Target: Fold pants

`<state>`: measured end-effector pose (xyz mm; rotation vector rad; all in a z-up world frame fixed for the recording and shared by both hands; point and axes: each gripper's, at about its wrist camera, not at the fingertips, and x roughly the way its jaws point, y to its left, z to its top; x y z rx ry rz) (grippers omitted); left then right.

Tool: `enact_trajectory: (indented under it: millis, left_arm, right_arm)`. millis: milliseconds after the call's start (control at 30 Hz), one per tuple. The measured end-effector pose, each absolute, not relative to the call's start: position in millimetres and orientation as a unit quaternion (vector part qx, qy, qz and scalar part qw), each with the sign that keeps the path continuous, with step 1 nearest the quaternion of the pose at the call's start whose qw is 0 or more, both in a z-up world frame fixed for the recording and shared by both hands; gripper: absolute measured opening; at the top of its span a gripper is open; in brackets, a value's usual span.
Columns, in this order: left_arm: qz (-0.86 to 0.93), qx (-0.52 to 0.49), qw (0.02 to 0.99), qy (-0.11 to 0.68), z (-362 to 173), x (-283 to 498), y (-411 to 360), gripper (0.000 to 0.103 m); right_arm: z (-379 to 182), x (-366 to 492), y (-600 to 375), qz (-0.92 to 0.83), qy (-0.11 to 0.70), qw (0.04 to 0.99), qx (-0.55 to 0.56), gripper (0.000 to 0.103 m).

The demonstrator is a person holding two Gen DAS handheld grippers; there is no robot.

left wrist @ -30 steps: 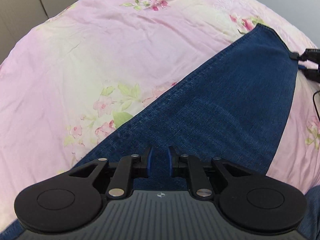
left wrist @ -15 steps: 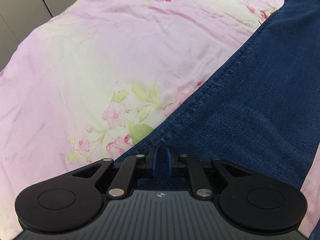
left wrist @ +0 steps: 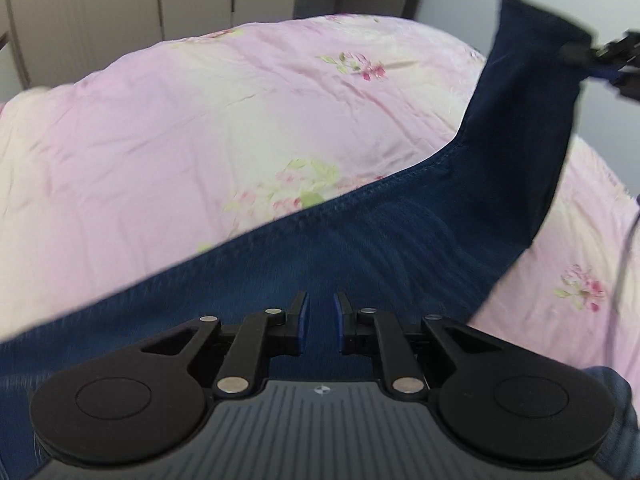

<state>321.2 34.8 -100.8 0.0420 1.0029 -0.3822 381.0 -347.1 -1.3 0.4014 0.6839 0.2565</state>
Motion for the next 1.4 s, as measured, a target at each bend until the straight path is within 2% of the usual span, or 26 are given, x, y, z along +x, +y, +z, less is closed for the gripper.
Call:
enact_trajectory:
  millis: [100, 267, 467, 533, 567, 600, 633, 700, 833, 933, 1000, 1167, 1267, 1333, 1400]
  left_arm:
    - [-0.160, 0.004, 0.867, 0.472, -98, 286, 62, 0.021]
    - [-0.127, -0.059, 0.861, 0.490, -120, 246, 103, 0.021]
    - [-0.106, -0.134, 0.853, 0.493, -144, 225, 129, 0.021]
    - [-0.104, -0.157, 0.853, 0.487, -148, 226, 131, 0.026]
    - [-0.105, -0.168, 0.852, 0.485, -149, 227, 131, 0.030]
    - [-0.107, -0.181, 0.851, 0.481, -151, 229, 132, 0.032]
    - [-0.110, -0.194, 0.851, 0.475, -151, 231, 133, 0.033]
    - [-0.114, -0.221, 0.849, 0.466, -154, 234, 137, 0.043]
    - [-0.133, -0.273, 0.831, 0.465, -161, 255, 134, 0.050]
    - [-0.144, -0.302, 0.820, 0.464, -171, 275, 123, 0.062]
    - [-0.150, -0.306, 0.818, 0.464, -179, 285, 113, 0.071]
    - [-0.135, -0.276, 0.820, 0.483, -201, 307, 91, 0.072]
    - [-0.140, -0.270, 0.828, 0.472, -209, 309, 83, 0.079]
    - [-0.145, -0.262, 0.837, 0.458, -211, 312, 79, 0.079]
    - [-0.149, -0.257, 0.844, 0.447, -212, 316, 75, 0.065]
  right_arm:
    - [-22, 373, -281, 0.164, 0.360, 0.903, 0.169, 0.007]
    - [-86, 342, -176, 0.214, 0.410, 0.883, 0.083, 0.007]
    - [-170, 286, -105, 0.231, 0.457, 0.858, -0.049, 0.007]
    - [-186, 271, -95, 0.235, 0.453, 0.853, -0.109, 0.015]
    - [-190, 265, -93, 0.247, 0.456, 0.846, -0.121, 0.024]
    - [-192, 261, -94, 0.260, 0.458, 0.841, -0.125, 0.027]
    - [-192, 258, -95, 0.267, 0.463, 0.836, -0.123, 0.026]
    - [-183, 255, -99, 0.275, 0.466, 0.835, -0.100, 0.026]
    - [-158, 255, -109, 0.268, 0.443, 0.852, -0.070, 0.027]
    - [-152, 265, -117, 0.208, 0.423, 0.877, -0.092, 0.026]
    - [-155, 276, -125, 0.181, 0.422, 0.884, -0.086, 0.020]
    - [-167, 288, -149, 0.173, 0.434, 0.883, -0.042, 0.020]
    - [-172, 292, -159, 0.185, 0.429, 0.883, -0.030, 0.020]
    - [-176, 298, -163, 0.194, 0.428, 0.882, -0.023, 0.020]
    - [-183, 304, -164, 0.198, 0.429, 0.881, -0.017, 0.020]
